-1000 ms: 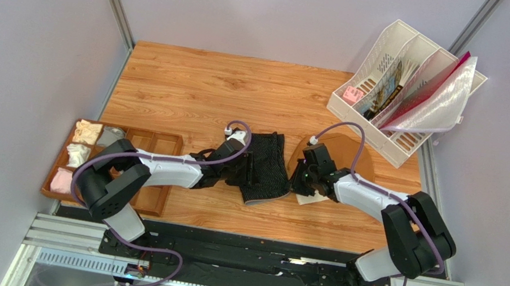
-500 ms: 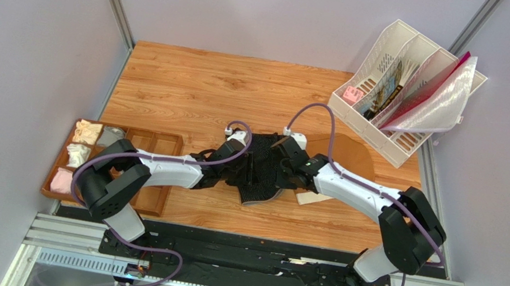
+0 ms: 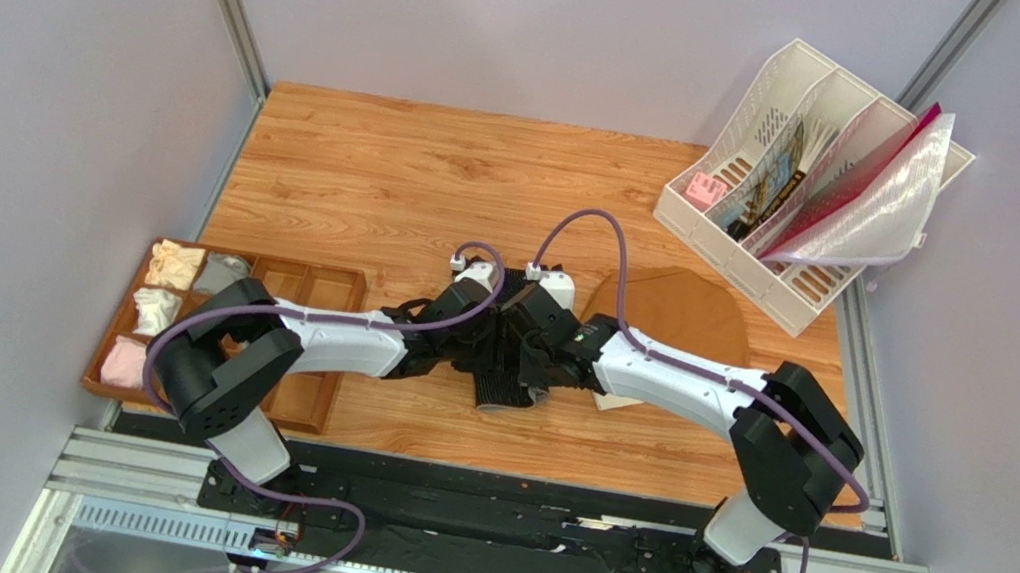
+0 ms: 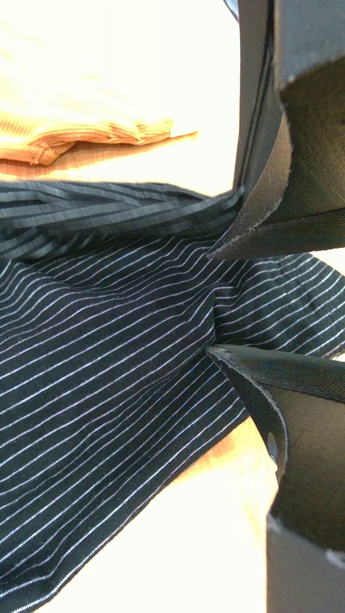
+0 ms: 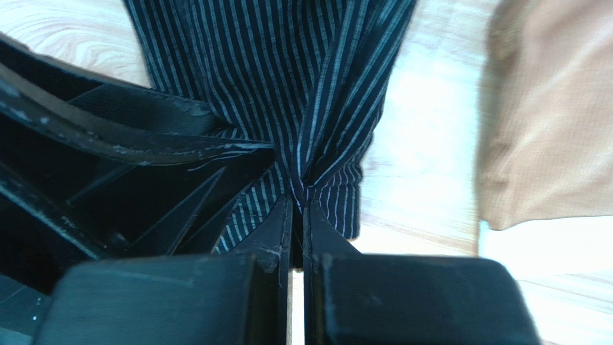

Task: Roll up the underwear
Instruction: Fold the underwear at the center of the board.

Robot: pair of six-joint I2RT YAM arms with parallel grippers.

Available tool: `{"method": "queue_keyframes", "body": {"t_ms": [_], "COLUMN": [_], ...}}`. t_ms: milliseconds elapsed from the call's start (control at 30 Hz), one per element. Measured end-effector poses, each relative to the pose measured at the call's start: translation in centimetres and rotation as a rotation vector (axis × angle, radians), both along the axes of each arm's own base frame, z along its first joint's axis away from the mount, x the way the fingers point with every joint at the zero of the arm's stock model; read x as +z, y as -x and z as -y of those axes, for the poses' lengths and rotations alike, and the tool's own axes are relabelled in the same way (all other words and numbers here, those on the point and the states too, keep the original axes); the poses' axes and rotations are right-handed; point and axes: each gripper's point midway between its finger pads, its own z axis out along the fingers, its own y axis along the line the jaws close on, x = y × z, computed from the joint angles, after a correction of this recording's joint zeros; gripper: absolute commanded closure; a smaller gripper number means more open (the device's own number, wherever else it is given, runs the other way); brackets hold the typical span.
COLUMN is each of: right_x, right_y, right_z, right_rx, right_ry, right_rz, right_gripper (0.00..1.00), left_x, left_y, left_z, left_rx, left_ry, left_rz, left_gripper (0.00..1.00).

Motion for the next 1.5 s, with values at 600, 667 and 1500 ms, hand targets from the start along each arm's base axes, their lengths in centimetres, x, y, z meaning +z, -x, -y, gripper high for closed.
{"method": "queue_keyframes", "body": {"t_ms": [600, 667, 1500], "right_x": [-2.3, -2.3, -2.4], "right_y": [0.3, 0.3, 0.3], "right_z": [-0.7, -0.7, -1.2], "right_rx": [-0.051, -0.054, -0.066], "right_ry": [-0.032, -0.033, -0.069], "right_rz": [-0.036, -0.036, -0.032], "right_gripper": [1.0, 1.0, 1.0], "left_x": [4.3, 5.0, 0.1], "left_y": [1.2, 1.7, 5.9], "left_z": [-2.8, -3.7, -4.6], "left_rx": [0.038, 0.053, 0.131], "left_ry": [-0.028, -0.013, 0.167], "left_rz": [0.049, 0.068, -0.081], "left_gripper": [0.38, 0.38, 0.5]}}
